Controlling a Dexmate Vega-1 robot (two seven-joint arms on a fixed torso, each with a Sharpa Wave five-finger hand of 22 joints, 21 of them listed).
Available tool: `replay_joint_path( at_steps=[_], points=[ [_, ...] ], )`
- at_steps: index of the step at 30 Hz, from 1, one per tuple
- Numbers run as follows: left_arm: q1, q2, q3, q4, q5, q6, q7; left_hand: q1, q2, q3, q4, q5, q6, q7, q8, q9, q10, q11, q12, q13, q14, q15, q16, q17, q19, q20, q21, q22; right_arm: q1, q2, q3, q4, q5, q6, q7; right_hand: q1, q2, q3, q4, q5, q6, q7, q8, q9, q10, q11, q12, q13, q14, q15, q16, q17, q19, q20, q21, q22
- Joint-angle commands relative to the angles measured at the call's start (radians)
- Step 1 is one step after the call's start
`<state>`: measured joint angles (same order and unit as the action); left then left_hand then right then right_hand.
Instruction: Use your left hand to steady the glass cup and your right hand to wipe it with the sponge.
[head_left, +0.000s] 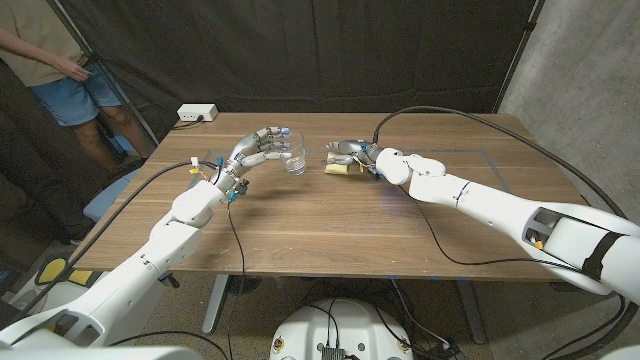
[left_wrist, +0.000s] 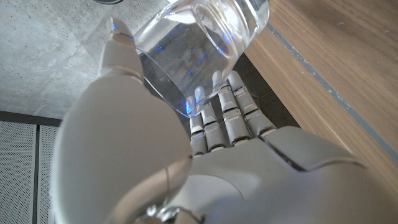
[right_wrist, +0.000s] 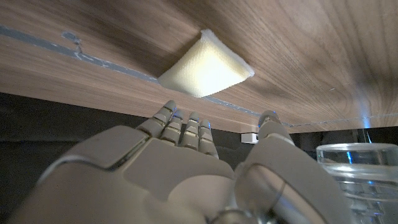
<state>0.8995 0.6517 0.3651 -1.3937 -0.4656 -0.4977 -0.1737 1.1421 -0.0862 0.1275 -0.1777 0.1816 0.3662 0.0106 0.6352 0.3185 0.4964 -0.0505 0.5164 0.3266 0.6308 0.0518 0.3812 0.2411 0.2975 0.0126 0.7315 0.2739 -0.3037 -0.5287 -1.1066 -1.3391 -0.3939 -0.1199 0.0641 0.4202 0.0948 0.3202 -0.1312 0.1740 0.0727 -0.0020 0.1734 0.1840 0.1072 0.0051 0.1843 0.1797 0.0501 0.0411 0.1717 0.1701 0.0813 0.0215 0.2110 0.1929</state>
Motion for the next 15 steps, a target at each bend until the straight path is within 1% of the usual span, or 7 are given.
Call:
replay_joint_path(
  at_steps=[1, 6, 12, 14, 15],
  points=[
    [-0.019, -0.011, 0.006, 0.026, -0.007, 0.006, -0.012, 0.187, 0.210, 0.045, 0.045, 0.010, 0.075, -0.067, 0.139, 0.009, 0.122, -0.108, 0.030, 0.077, 0.137, -0.281, 0.045, 0.281, -0.003, 0.001, 0.010, -0.001, 0.058, 0.033, -0.083, 0.046, -0.077, -0.041, 0.018, 0.016, 0.001, 0.003, -0.007, 0.004, -0.005, -0.001, 0.002, 0.002, -0.008, 0.000, 0.001, 0.004, 0.003, -0.007, 0.005, 0.002, 0.005, -0.007, 0.001, 0.002],
    [-0.029, -0.017, 0.009, 0.041, -0.009, 0.003, -0.020, 0.185, 0.211, 0.046, 0.046, 0.010, 0.076, -0.066, 0.141, 0.006, 0.124, -0.109, 0.032, 0.081, 0.140, -0.283, 0.039, 0.283, -0.005, 0.000, 0.015, -0.002, 0.073, 0.038, -0.116, 0.050, -0.117, -0.067, 0.024, 0.018, 0.003, 0.003, -0.008, 0.004, 0.000, -0.004, 0.006, 0.002, -0.007, -0.002, 0.004, 0.004, 0.004, -0.012, 0.006, 0.002, 0.009, -0.012, 0.003, 0.002],
    [-0.042, -0.024, 0.012, 0.057, -0.011, 0.000, -0.032, 0.185, 0.211, 0.047, 0.047, 0.010, 0.075, -0.065, 0.143, 0.004, 0.123, -0.108, 0.033, 0.085, 0.143, -0.283, 0.033, 0.289, -0.008, -0.001, 0.021, -0.003, 0.075, 0.041, -0.130, 0.050, -0.132, -0.092, 0.022, 0.025, 0.012, 0.005, -0.008, 0.004, 0.006, -0.008, 0.013, 0.002, -0.001, -0.008, 0.011, 0.004, 0.028, -0.033, 0.015, 0.002, 0.031, -0.021, 0.012, 0.003],
    [-0.045, -0.026, 0.013, 0.062, -0.012, -0.001, -0.035, 0.185, 0.211, 0.048, 0.047, 0.011, 0.076, -0.066, 0.144, 0.003, 0.123, -0.108, 0.034, 0.086, 0.144, -0.283, 0.032, 0.290, -0.008, -0.001, 0.023, -0.004, 0.077, 0.040, -0.136, 0.046, -0.139, -0.104, 0.027, 0.026, 0.013, 0.005, -0.008, 0.004, 0.010, -0.008, 0.014, 0.002, 0.000, -0.008, 0.011, 0.004, 0.030, -0.036, 0.015, 0.002, 0.032, -0.022, 0.012, 0.003],
    [-0.047, -0.028, 0.014, 0.065, -0.014, -0.003, -0.037, 0.185, 0.211, 0.048, 0.047, 0.011, 0.077, -0.067, 0.145, 0.003, 0.124, -0.108, 0.034, 0.086, 0.145, -0.284, 0.031, 0.291, -0.007, -0.002, 0.024, -0.004, 0.077, 0.040, -0.138, 0.046, -0.141, -0.111, 0.029, 0.027, 0.014, 0.005, -0.008, 0.004, 0.011, -0.009, 0.015, 0.002, 0.001, -0.009, 0.013, 0.004, 0.032, -0.036, 0.015, 0.002, 0.040, -0.027, 0.015, 0.003]
  ],
)
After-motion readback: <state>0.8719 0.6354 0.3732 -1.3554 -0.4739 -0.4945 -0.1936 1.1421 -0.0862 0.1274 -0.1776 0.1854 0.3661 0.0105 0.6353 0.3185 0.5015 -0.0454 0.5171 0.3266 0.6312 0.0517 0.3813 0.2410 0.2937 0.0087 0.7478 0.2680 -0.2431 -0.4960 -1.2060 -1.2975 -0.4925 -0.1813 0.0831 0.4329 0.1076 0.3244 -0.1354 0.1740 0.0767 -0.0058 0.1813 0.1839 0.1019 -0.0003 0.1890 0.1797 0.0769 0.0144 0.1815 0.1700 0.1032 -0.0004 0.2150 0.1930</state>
